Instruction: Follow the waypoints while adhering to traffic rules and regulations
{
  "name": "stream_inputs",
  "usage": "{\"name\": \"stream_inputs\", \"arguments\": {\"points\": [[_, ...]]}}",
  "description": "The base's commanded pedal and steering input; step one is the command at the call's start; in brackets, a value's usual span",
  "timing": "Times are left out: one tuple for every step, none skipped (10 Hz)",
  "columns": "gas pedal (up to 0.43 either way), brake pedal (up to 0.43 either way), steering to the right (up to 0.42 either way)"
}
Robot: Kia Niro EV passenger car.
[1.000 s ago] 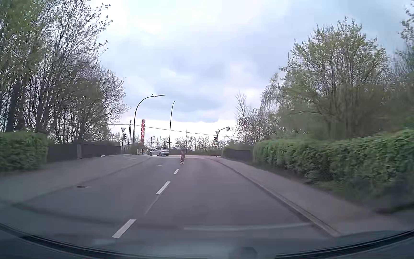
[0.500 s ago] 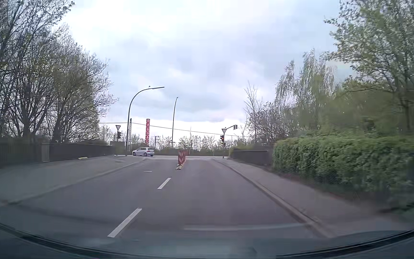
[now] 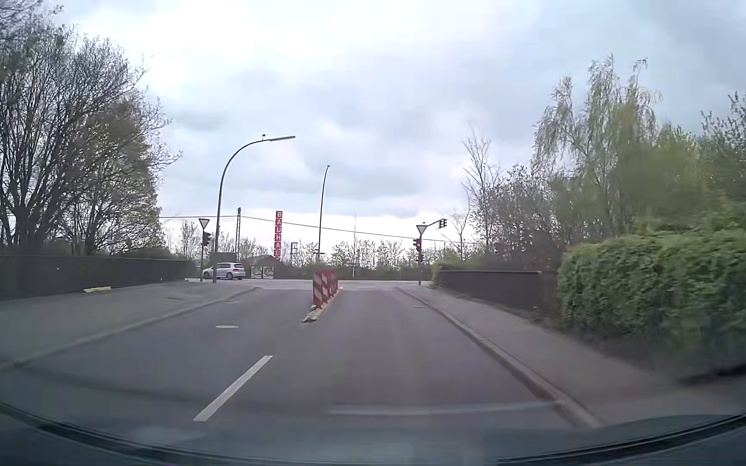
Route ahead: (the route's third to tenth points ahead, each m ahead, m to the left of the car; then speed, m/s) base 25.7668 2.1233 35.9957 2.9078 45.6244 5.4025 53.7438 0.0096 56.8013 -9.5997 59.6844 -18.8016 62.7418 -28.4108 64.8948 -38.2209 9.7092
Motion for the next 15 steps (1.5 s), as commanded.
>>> {"name": "stream_inputs", "arguments": {"points": [[0.000, 0.140, -0.015], [0.000, 0.165, -0.015], [0.000, 0.201, -0.015], [0.000, 0.226, -0.015], [0.000, 0.232, -0.015], [0.000, 0.238, -0.015], [0.000, 0.244, -0.014], [0.000, 0.244, -0.013], [0.000, 0.244, -0.013], [0.000, 0.232, -0.013], [0.000, 0.232, -0.013], [0.000, 0.232, -0.014], [0.000, 0.232, -0.014], [0.000, 0.226, -0.013], [0.000, 0.226, -0.014]]}}
